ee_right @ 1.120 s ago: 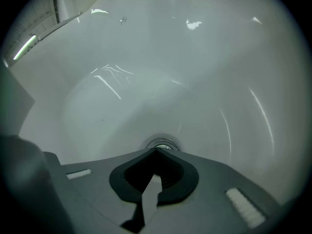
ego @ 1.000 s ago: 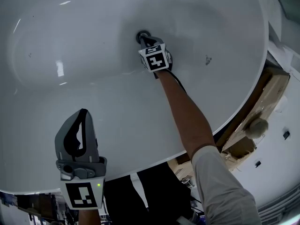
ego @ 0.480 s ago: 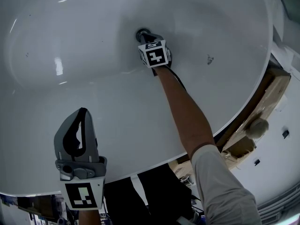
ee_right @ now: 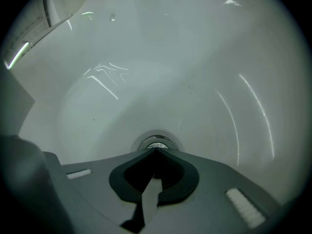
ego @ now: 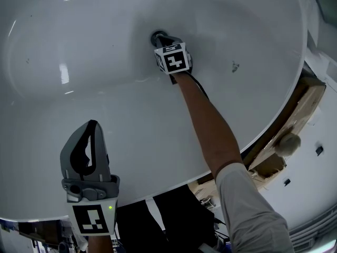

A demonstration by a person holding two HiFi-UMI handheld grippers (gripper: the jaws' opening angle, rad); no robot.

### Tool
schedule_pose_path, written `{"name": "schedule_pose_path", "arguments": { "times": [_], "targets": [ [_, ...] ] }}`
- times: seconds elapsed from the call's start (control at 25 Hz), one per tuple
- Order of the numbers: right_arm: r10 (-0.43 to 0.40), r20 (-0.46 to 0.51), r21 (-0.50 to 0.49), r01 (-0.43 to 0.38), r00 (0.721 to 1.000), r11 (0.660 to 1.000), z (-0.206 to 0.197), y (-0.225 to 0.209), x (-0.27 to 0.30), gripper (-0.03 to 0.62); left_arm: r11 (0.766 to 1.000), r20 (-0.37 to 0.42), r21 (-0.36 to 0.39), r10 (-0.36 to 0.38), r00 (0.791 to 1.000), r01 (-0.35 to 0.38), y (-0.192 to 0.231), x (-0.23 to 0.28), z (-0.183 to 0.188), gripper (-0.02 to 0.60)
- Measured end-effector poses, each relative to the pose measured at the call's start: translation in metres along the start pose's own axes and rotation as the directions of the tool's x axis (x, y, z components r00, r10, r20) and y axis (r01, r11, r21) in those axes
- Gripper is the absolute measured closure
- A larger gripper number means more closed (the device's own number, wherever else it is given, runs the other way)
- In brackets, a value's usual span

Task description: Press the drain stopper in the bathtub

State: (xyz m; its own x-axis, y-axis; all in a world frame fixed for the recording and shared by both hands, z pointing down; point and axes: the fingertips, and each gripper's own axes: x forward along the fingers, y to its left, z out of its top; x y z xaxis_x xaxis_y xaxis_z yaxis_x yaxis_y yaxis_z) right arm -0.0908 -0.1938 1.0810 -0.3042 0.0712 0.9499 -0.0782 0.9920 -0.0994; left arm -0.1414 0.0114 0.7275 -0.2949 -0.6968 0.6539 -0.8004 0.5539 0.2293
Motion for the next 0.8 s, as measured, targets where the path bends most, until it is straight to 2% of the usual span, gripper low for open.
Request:
{"name": "schedule_pose_path", "arguments": {
  "times": [0.16,0.8],
  "targets": [
    [-0.007,-0.001,-0.02,0.007,1.0,1.0,0.001,0.0,0.001,0.602,1.0,0.001,0.0,-0.001,1.0,0.001,-0.002,0.002,-0.001,0.581],
    [0.012,-0.021,0.005,-0.011,1.0,1.0,0.0,0.0,0.003,0.6,1.0,-0.012,-0.007,-0.015,1.0,0.015,-0.013,-0.001,-0.006,0.581]
  ]
}}
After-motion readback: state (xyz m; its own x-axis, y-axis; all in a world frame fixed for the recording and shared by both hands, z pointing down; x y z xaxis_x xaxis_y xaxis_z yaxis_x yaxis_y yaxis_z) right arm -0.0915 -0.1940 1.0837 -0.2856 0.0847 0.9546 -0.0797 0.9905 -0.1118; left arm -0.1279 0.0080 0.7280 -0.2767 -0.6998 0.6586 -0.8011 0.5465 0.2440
